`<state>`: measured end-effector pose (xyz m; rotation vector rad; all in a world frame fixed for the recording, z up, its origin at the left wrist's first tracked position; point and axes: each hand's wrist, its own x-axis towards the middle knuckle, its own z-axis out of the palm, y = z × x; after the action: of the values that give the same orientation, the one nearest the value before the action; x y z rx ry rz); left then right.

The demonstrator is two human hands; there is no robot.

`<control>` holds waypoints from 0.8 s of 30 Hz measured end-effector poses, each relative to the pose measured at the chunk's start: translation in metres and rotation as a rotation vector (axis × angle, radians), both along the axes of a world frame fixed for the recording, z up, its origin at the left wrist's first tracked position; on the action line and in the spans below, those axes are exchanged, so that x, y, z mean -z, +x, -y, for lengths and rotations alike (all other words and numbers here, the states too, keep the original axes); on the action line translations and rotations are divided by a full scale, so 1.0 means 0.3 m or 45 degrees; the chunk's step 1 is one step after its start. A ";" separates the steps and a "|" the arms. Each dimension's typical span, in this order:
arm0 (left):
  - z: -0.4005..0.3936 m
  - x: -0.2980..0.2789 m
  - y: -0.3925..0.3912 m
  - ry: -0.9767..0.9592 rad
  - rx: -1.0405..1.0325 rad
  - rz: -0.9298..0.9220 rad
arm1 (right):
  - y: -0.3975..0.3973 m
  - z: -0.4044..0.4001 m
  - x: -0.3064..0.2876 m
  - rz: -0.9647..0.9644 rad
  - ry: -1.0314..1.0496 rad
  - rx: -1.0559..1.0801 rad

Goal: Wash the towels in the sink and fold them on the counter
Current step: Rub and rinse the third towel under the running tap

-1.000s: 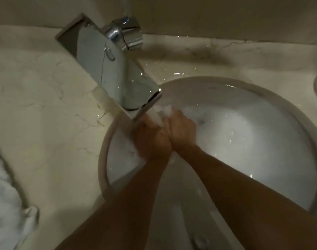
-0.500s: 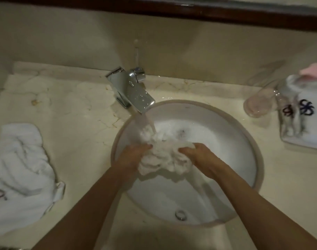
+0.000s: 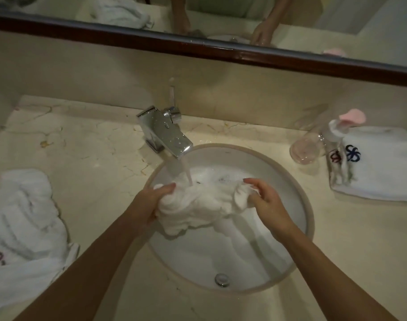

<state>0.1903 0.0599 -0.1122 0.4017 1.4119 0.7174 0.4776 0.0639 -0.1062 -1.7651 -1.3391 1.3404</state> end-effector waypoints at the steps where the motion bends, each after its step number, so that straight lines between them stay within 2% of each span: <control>1: -0.011 0.022 -0.003 -0.104 0.186 -0.129 | -0.009 -0.008 -0.002 0.088 -0.091 -0.128; 3: -0.033 0.080 -0.009 -0.202 0.615 -0.493 | -0.013 -0.028 0.022 0.520 -0.289 -0.533; 5: -0.047 0.134 -0.009 -0.063 1.038 -0.835 | -0.009 -0.046 0.050 0.963 -0.343 -0.883; 6: -0.050 0.147 -0.005 0.025 1.257 -1.008 | -0.004 -0.048 0.059 1.095 -0.322 -0.973; 8: -0.045 0.172 0.007 0.183 1.406 -1.217 | 0.019 -0.055 0.073 1.157 -0.198 -1.015; 9: -0.038 0.184 0.015 0.187 1.399 -1.239 | 0.028 -0.056 0.059 1.108 -0.109 -0.990; 10: -0.036 0.197 0.022 0.139 1.358 -1.164 | 0.035 -0.056 0.039 1.004 -0.010 -0.933; 12: -0.042 0.217 0.040 -0.022 1.224 -0.910 | 0.032 -0.056 -0.016 0.756 0.146 -0.764; 14: -0.046 0.223 0.056 -0.111 1.159 -0.813 | 0.020 -0.059 -0.071 0.477 0.165 -0.557; 16: -0.043 0.211 0.074 -0.104 1.248 -0.942 | 0.004 -0.063 -0.111 0.158 0.095 -0.326; 18: -0.037 0.180 0.093 0.038 1.418 -1.229 | -0.005 -0.069 -0.141 -0.102 -0.061 -0.140; 19: -0.035 0.161 0.097 0.139 1.506 -1.399 | -0.006 -0.073 -0.149 -0.131 -0.184 -0.114; 20: -0.034 0.142 0.095 0.240 1.592 -1.547 | -0.005 -0.078 -0.151 -0.030 -0.326 -0.160; 22: -0.039 0.109 0.076 0.360 1.707 -1.652 | 0.008 -0.084 -0.123 0.550 -0.539 -0.539; 23: -0.043 0.096 0.058 0.375 1.764 -1.612 | 0.013 -0.085 -0.103 0.848 -0.560 -0.750; 24: -0.049 0.087 0.038 0.342 1.820 -1.486 | 0.022 -0.085 -0.080 1.039 -0.507 -0.874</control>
<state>0.2017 0.0748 -0.1382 1.9822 1.5437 -0.6683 0.4842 0.0895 -0.0821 -2.3861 -2.4206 1.3113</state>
